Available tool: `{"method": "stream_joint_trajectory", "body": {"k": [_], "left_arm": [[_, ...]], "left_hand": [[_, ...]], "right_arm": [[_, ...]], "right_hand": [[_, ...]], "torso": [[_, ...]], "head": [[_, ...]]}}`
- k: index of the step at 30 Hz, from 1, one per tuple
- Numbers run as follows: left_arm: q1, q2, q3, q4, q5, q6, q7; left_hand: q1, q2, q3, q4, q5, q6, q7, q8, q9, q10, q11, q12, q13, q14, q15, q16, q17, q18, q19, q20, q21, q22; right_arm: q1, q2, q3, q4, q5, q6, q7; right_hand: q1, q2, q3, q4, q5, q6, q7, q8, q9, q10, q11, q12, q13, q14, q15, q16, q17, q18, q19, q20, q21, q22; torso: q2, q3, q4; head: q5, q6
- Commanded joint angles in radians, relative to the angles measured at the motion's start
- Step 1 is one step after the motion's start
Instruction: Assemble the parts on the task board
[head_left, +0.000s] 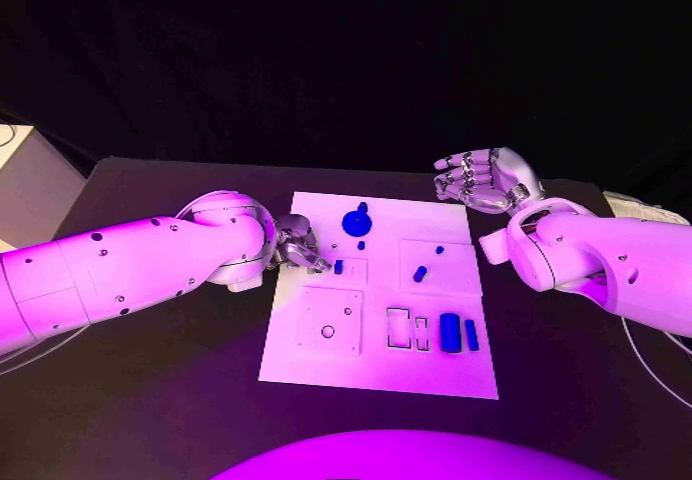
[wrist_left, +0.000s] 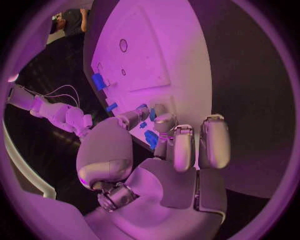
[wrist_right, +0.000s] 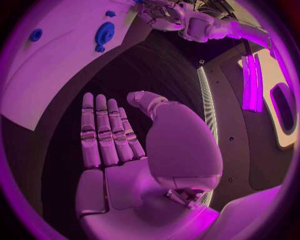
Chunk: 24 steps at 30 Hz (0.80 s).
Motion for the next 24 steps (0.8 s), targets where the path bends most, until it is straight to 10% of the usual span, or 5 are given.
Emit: {"method": "stream_joint_trajectory", "body": {"k": [1, 24], "left_arm": [[-0.002, -0.001, -0.001, 0.002, -0.002, 0.021, 0.003], [-0.002, -0.020, 0.005, 0.023, -0.003, 0.012, 0.002]], "left_hand": [[0.007, -0.005, -0.010, 0.002, -0.002, 0.006, 0.005, 0.006, -0.002, -0.003, -0.001, 0.008, 0.003, 0.094, -0.006, 0.006, 0.214, -0.017, 0.005, -0.001, 0.000, 0.055], [0.043, -0.020, -0.220, 0.108, -0.019, 0.007, 0.002, 0.012, -0.012, -0.003, -0.004, 0.014, 0.001, 0.095, -0.009, 0.007, 0.215, -0.018, 0.010, -0.004, 0.002, 0.061]], "right_arm": [[-0.001, 0.000, 0.000, 0.002, -0.007, 0.013, 0.008], [-0.002, -0.001, 0.000, 0.001, -0.007, 0.009, 0.010]], "right_hand": [[-0.002, 0.006, -0.002, -0.006, 0.007, 0.001, 0.013, -0.006, -0.001, 0.004, 0.002, -0.007, -0.001, 0.001, 0.002, -0.006, -0.001, 0.004, 0.004, 0.002, 0.000, -0.001], [-0.005, 0.005, -0.003, -0.006, 0.007, 0.001, 0.014, -0.007, -0.001, 0.004, 0.003, -0.008, -0.001, 0.000, 0.003, -0.007, -0.003, 0.003, 0.004, 0.002, 0.000, -0.004]], "torso": [[0.000, -0.0002, -0.0002], [0.000, -0.0003, -0.0001]], "head": [[0.000, 0.000], [-0.003, 0.001]]}}
